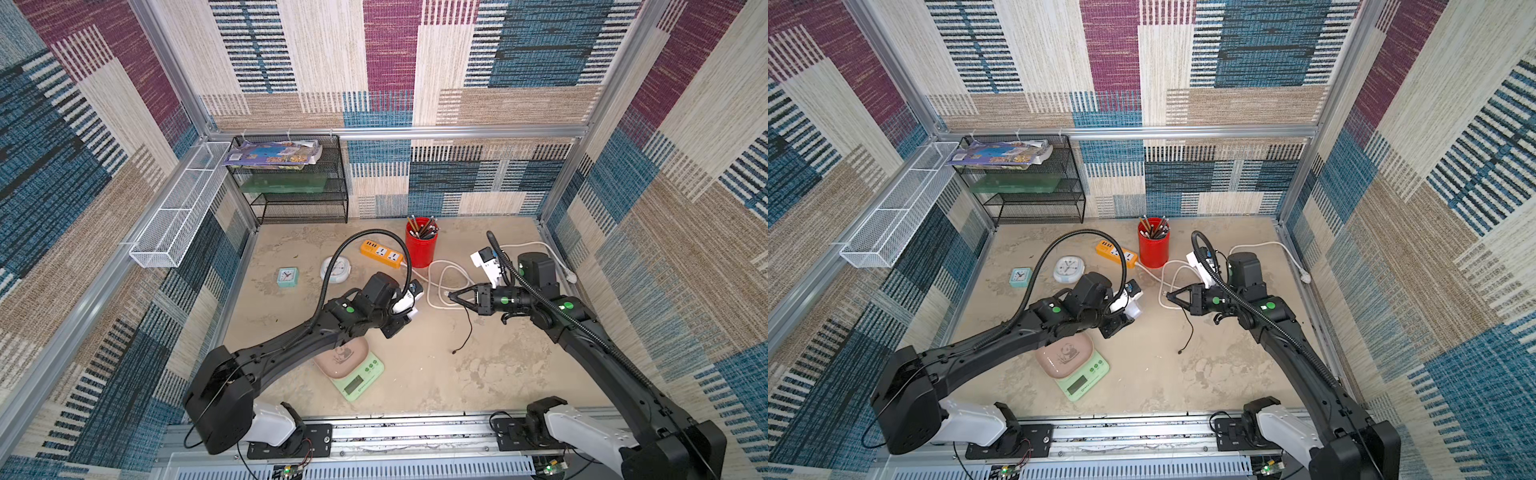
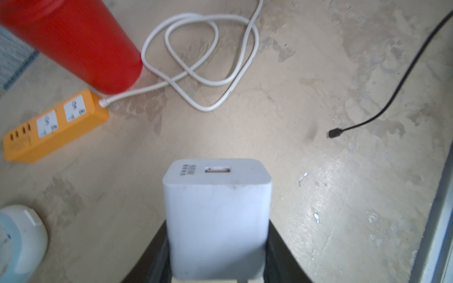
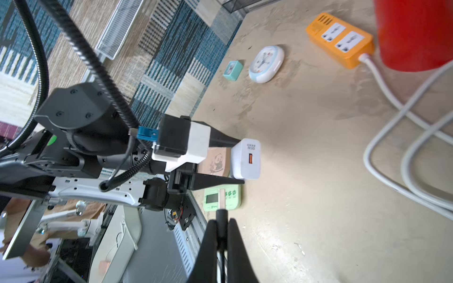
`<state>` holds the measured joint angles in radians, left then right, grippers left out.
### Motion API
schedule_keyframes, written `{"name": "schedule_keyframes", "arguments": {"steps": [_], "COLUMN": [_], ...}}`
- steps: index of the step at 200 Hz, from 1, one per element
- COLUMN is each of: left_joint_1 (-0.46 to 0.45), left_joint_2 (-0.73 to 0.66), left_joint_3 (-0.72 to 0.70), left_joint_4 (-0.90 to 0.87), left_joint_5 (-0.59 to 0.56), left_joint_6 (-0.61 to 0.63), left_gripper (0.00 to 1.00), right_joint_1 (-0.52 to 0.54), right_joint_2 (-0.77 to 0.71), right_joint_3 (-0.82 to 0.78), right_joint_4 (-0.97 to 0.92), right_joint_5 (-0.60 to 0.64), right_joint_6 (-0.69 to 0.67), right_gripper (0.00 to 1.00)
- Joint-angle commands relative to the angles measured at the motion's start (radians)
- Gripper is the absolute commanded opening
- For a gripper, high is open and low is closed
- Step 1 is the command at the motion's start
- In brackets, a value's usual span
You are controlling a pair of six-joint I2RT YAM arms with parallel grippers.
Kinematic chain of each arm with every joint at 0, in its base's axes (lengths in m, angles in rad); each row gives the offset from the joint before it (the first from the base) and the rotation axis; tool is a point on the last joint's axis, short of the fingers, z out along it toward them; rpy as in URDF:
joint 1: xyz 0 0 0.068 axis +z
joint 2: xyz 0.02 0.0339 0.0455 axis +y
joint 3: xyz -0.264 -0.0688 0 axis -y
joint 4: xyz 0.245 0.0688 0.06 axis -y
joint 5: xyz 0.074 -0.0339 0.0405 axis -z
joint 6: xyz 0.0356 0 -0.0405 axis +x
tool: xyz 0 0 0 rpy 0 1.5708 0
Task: Charge the electronic scale
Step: Pick up the plug from the center of the board, then insert the charging cable into the plug.
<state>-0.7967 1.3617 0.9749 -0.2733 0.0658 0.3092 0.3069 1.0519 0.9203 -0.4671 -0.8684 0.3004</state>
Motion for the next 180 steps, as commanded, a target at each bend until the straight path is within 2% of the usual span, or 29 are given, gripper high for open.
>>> {"name": "schedule_keyframes", "arguments": {"steps": [1, 27, 62, 129, 180], "left_joint_1": [0.001, 0.002, 0.001, 0.001, 0.0], "left_joint_2": [-0.073, -0.142, -0.182, -0.24, -0.234], "left_joint_3": [-0.064, -0.127, -0.168, -0.217, -0.218], "left_joint_4": [0.205, 0.304, 0.345, 0.379, 0.386], "left_joint_5": [0.072, 0.107, 0.144, 0.167, 0.14], "left_joint_6": [0.225, 0.352, 0.462, 0.513, 0.534], "left_gripper": [0.26, 0.28, 0.25, 0.24, 0.24], "right_joint_1": [0.056, 0.123, 0.19, 0.213, 0.243], "right_joint_2": [0.008, 0.024, 0.069, 0.1, 0.13], "right_joint_3": [0.028, 0.058, 0.099, 0.132, 0.138], "right_joint_4": [0.006, -0.033, -0.087, -0.095, -0.105], "right_joint_5": [0.031, 0.067, 0.127, 0.172, 0.179], "right_joint_6": [-0.031, -0.056, -0.076, -0.06, -0.059], "right_gripper": [0.0, 0.0, 0.0, 0.0, 0.0]}}
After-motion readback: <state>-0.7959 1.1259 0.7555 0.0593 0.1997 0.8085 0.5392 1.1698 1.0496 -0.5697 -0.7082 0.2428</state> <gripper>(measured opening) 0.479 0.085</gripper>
